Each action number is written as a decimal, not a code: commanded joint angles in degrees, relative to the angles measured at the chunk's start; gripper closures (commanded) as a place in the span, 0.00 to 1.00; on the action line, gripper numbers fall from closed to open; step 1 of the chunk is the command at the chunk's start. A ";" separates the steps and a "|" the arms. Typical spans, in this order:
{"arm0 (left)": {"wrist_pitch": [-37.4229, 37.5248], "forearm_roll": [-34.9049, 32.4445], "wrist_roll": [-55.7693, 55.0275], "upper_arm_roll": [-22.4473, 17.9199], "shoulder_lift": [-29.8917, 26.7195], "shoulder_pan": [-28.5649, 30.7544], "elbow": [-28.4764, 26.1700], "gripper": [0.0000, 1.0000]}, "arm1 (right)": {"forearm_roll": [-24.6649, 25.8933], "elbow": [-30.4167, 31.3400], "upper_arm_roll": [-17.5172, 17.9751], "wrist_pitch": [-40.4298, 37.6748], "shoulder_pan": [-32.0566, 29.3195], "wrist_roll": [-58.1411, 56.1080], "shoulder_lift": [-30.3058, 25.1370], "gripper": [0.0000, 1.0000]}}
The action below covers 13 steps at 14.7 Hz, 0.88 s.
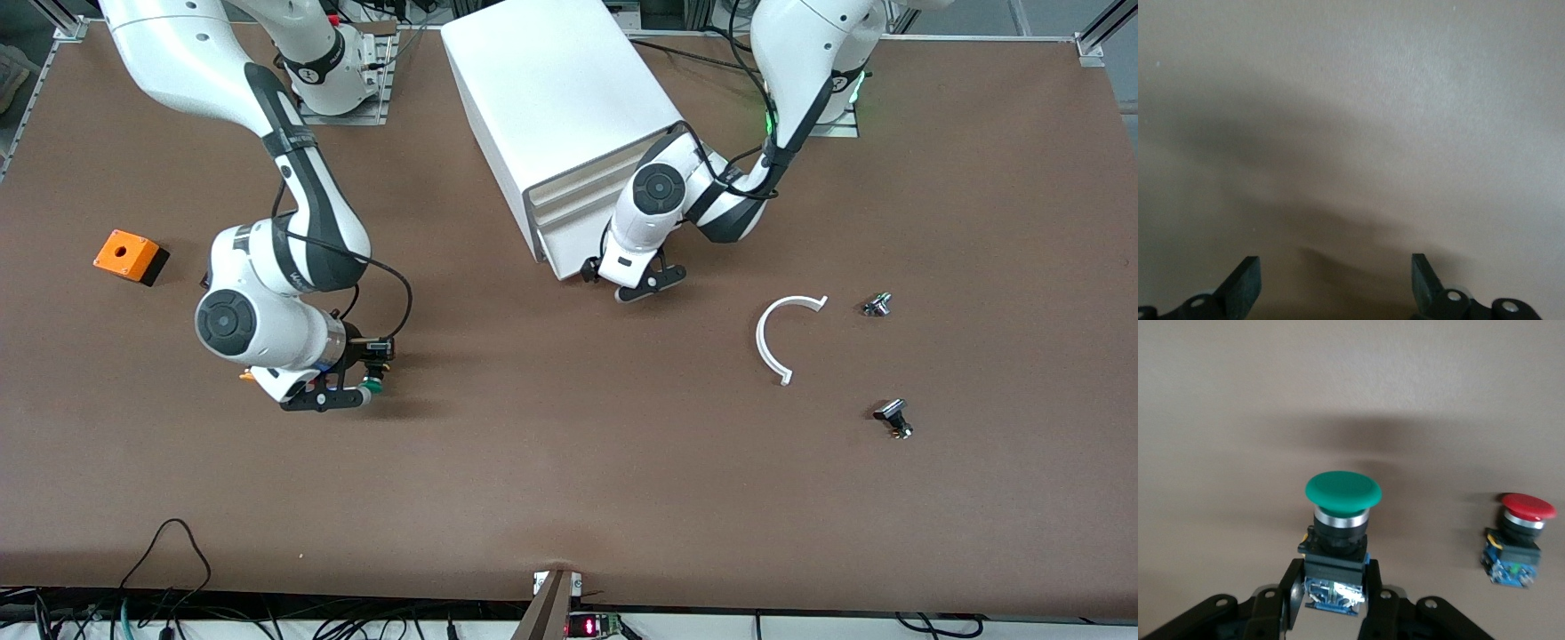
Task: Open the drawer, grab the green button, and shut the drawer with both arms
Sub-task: 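Push the drawer shut with the left gripper while the right gripper carries the button, then set the green button down beside the red button with the right gripper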
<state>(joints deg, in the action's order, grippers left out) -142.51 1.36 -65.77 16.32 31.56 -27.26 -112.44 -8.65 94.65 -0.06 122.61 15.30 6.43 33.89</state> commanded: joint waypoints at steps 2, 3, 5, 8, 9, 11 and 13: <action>6.01 1.11 -0.41 2.92 -1.94 0.53 -0.58 0.01 | -0.13 8.62 -0.37 7.72 0.35 -2.83 -1.29 1.00; 6.19 1.19 -0.50 3.10 -1.86 0.45 -0.58 0.01 | -0.14 8.62 -0.37 7.73 0.35 -3.00 -0.94 1.00; 6.20 1.19 -0.50 3.19 -1.50 -0.16 -0.58 0.01 | -0.31 8.80 -0.37 7.73 0.26 -2.92 -0.24 1.00; 6.28 1.46 -0.50 4.68 -1.41 0.01 -0.58 0.00 | -0.57 9.15 -0.37 7.73 0.17 -2.83 0.29 0.93; 6.28 2.41 -0.41 4.69 -1.41 0.01 -0.50 0.00 | -0.66 9.15 -0.37 7.73 -0.35 -2.83 0.30 0.69; 6.37 4.70 -0.33 4.69 -1.41 -0.16 -0.41 0.00 | -0.66 8.89 -0.37 7.73 -0.97 -2.83 0.38 0.33; 7.68 5.32 -0.24 4.86 -1.50 -0.25 -0.15 0.00 | -0.66 7.92 -0.37 7.29 -0.88 -2.22 -0.05 0.01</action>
<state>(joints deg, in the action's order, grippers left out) -136.80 4.95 -66.18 20.73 31.06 -27.29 -112.42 -8.68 102.95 -0.79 129.84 14.81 4.57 34.75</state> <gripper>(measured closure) 0.000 0.330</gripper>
